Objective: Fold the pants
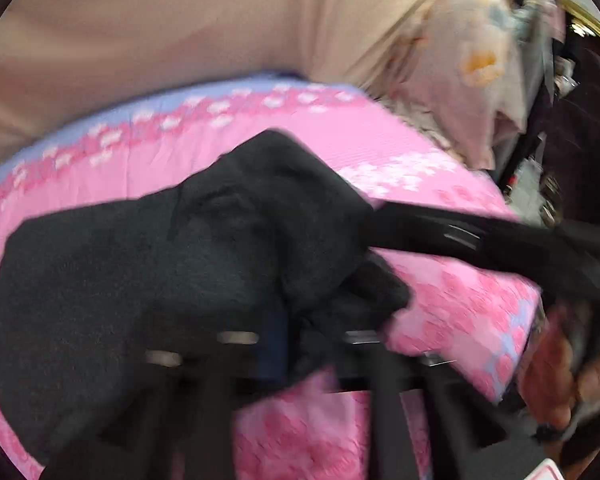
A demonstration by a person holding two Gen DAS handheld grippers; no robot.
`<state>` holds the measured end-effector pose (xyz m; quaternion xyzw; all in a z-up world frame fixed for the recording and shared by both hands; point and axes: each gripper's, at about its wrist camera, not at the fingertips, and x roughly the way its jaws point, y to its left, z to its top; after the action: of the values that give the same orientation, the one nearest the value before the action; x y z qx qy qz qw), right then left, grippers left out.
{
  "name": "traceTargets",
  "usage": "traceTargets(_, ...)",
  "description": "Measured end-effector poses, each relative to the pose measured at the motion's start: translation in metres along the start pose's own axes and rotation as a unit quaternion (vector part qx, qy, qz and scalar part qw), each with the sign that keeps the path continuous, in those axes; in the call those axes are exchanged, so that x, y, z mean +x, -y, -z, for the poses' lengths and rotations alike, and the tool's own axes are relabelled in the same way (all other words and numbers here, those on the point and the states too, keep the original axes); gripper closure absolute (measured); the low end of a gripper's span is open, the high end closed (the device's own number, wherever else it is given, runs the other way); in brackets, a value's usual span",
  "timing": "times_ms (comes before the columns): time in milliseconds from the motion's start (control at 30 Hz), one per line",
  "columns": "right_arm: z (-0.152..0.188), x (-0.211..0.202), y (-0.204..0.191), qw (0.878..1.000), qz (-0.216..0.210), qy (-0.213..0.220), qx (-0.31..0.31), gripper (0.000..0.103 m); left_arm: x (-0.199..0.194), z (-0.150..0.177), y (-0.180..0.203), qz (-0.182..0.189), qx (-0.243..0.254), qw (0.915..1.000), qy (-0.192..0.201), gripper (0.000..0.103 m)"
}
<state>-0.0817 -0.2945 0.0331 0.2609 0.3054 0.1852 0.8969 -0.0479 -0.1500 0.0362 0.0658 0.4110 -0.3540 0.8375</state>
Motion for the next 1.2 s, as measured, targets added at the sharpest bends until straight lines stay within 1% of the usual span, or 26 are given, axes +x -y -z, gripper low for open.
traceTargets(67, 0.003, -0.011, 0.006, 0.999, 0.03, 0.015, -0.014, 0.088, -0.003, -0.008, -0.018, 0.017, -0.039, 0.999, 0.009, 0.097)
traceTargets(100, 0.003, -0.014, 0.009, 0.998, 0.058, 0.024, -0.025, 0.081, -0.01, -0.012, -0.026, 0.025, -0.057, 0.9979, 0.022, 0.097)
traceTargets(133, 0.002, -0.014, 0.011, 0.994, 0.098, 0.029, -0.045, 0.076, -0.015, -0.015, -0.03, 0.032, -0.066, 0.9968, 0.032, 0.097)
traceTargets(167, 0.0, -0.009, 0.013, 0.988, 0.136, 0.028, -0.069, 0.07, -0.026, -0.02, -0.036, 0.04, -0.08, 0.9947, 0.051, 0.097)
traceTargets(200, -0.004, 0.0, 0.016, 0.982, 0.163, 0.02, -0.095, 0.07, -0.033, -0.024, -0.041, 0.043, -0.089, 0.993, 0.065, 0.097)
traceTargets(233, -0.007, 0.007, 0.018, 0.98, 0.17, 0.013, -0.106, 0.07, -0.039, -0.028, -0.044, 0.045, -0.096, 0.9915, 0.076, 0.097)
traceTargets(267, -0.013, 0.019, 0.021, 0.979, 0.169, 0.001, -0.116, 0.07, -0.046, -0.033, -0.048, 0.045, -0.103, 0.99, 0.085, 0.097)
traceTargets(333, -0.021, 0.038, 0.027, 0.981, 0.153, -0.019, -0.121, 0.07, -0.055, -0.039, -0.054, 0.037, -0.111, 0.9885, 0.095, 0.097)
traceTargets(400, -0.027, 0.06, 0.035, 0.982, 0.136, -0.047, -0.122, 0.071, -0.06, -0.044, -0.056, 0.034, -0.114, 0.9881, 0.097, 0.097)
traceTargets(433, -0.03, 0.072, 0.039, 0.98, 0.146, -0.057, -0.121, 0.071, -0.062, -0.046, -0.057, 0.03, -0.113, 0.9882, 0.098, 0.097)
traceTargets(467, -0.032, 0.077, 0.041, 0.978, 0.155, -0.065, -0.121, 0.086, -0.064, -0.048, -0.058, 0.025, -0.112, 0.9884, 0.1, 0.097)
traceTargets(500, -0.033, 0.076, 0.038, 0.978, 0.16, -0.065, -0.121, 0.092, -0.065, -0.049, -0.058, 0.025, -0.111, 0.9885, 0.1, 0.097)
traceTargets(533, -0.033, 0.069, 0.032, 0.978, 0.161, -0.054, -0.124, 0.093, -0.065, -0.049, -0.059, 0.025, -0.111, 0.9885, 0.099, 0.097)
traceTargets(567, -0.032, 0.06, 0.021, 0.977, 0.161, -0.039, -0.132, 0.099, -0.064, -0.05, -0.06, 0.024, -0.11, 0.9887, 0.099, 0.097)
traceTargets(667, -0.028, 0.039, -0.01, 0.976, 0.158, -0.009, -0.152, 0.099, -0.063, -0.052, -0.062, 0.026, -0.107, 0.9889, 0.1, 0.097)
traceTargets(767, -0.022, 0.035, -0.035, 0.977, 0.131, -0.012, -0.17, 0.099, -0.061, -0.053, -0.062, 0.035, -0.108, 0.9885, 0.1, 0.097)
traceTargets(833, -0.02, 0.041, -0.038, 0.972, 0.142, -0.009, -0.19, 0.098, -0.06, -0.053, -0.063, 0.035, -0.109, 0.9884, 0.1, 0.097)
traceTargets(867, -0.022, 0.048, -0.034, 0.968, 0.153, -0.008, -0.199, 0.088, -0.06, -0.052, -0.064, 0.036, -0.11, 0.9883, 0.1, 0.097)
traceTargets(900, -0.026, 0.055, -0.027, 0.965, 0.165, -0.013, -0.203, 0.063, -0.061, -0.052, -0.065, 0.037, -0.111, 0.9882, 0.099, 0.097)
traceTargets(933, -0.03, 0.061, -0.02, 0.962, 0.182, -0.012, -0.201, 0.051, -0.062, -0.051, -0.067, 0.037, -0.111, 0.9882, 0.099, 0.097)
traceTargets(967, -0.033, 0.065, -0.014, 0.961, 0.192, -0.013, -0.201, 0.046, -0.063, -0.051, -0.068, 0.036, -0.111, 0.9883, 0.098, 0.097)
traceTargets(1033, -0.04, 0.079, 0.004, 0.962, 0.192, -0.038, -0.189, 0.048, -0.063, -0.05, -0.069, 0.037, -0.111, 0.9884, 0.097, 0.097)
traceTargets(1067, -0.042, 0.085, 0.01, 0.964, 0.188, -0.05, -0.181, 0.057, -0.062, -0.049, -0.069, 0.038, -0.111, 0.9884, 0.096, 0.097)
traceTargets(1100, -0.043, 0.094, 0.02, 0.966, 0.186, -0.072, -0.166, 0.075, -0.062, -0.049, -0.069, 0.039, -0.111, 0.9883, 0.096, 0.097)
traceTargets(1133, -0.042, 0.096, 0.026, 0.967, 0.188, -0.082, -0.154, 0.084, -0.062, -0.049, -0.069, 0.04, -0.112, 0.9882, 0.097, 0.097)
traceTargets(1200, -0.04, 0.09, 0.024, 0.969, 0.185, -0.077, -0.147, 0.093, -0.061, -0.05, -0.07, 0.043, -0.112, 0.9881, 0.096, 0.097)
